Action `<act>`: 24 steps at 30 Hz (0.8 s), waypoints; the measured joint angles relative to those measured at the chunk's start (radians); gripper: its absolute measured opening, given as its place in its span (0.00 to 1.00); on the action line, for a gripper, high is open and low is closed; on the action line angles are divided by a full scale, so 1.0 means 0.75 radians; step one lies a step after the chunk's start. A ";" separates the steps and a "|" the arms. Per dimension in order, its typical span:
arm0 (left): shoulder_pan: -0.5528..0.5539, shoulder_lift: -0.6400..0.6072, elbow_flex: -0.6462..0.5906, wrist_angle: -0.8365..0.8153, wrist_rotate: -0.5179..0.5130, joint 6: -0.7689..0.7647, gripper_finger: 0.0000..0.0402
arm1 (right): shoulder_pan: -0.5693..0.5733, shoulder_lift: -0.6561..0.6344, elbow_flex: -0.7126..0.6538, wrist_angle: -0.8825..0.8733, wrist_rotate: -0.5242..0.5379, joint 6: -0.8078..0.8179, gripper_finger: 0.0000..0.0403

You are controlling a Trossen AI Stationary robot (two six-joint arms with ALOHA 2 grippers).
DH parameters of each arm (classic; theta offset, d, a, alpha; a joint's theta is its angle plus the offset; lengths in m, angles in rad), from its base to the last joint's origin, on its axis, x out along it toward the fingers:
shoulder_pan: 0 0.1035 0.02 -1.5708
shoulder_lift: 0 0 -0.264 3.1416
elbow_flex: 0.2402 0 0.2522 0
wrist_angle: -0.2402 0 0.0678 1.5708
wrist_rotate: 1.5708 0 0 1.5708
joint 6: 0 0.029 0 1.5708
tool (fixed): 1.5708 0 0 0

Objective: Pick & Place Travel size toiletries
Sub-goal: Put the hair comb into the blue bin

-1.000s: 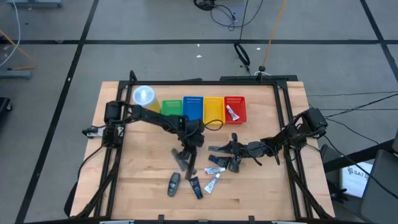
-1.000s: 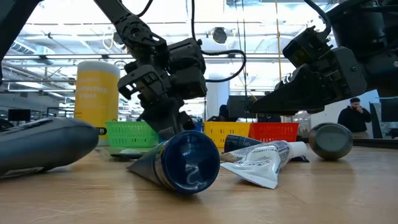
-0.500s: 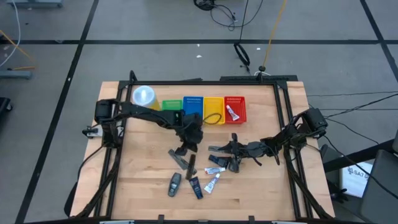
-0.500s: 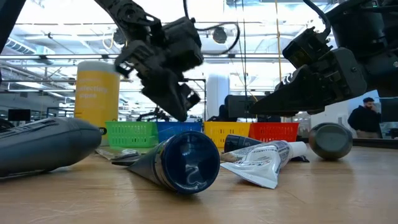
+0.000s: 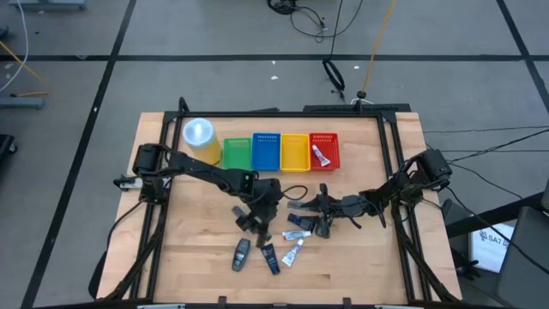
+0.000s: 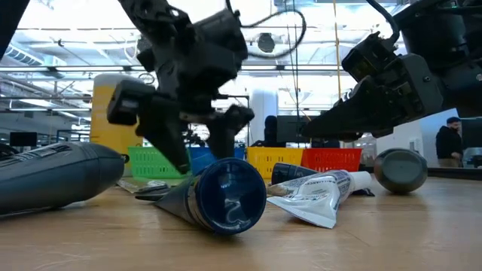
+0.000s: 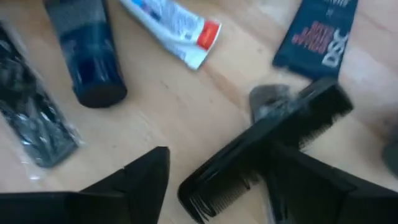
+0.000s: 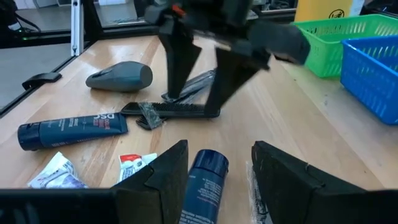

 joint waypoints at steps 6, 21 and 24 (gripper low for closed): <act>0.048 0.068 0.000 -0.046 0.122 0.030 0.69 | -0.003 0.000 -0.001 0.011 0.003 -0.018 0.42; 0.063 0.080 0.004 -0.118 0.138 0.032 0.42 | -0.004 0.000 0.000 0.028 0.002 -0.017 0.42; 0.063 0.078 0.003 -0.117 0.135 0.005 0.37 | -0.002 0.000 0.000 0.027 0.002 -0.016 0.42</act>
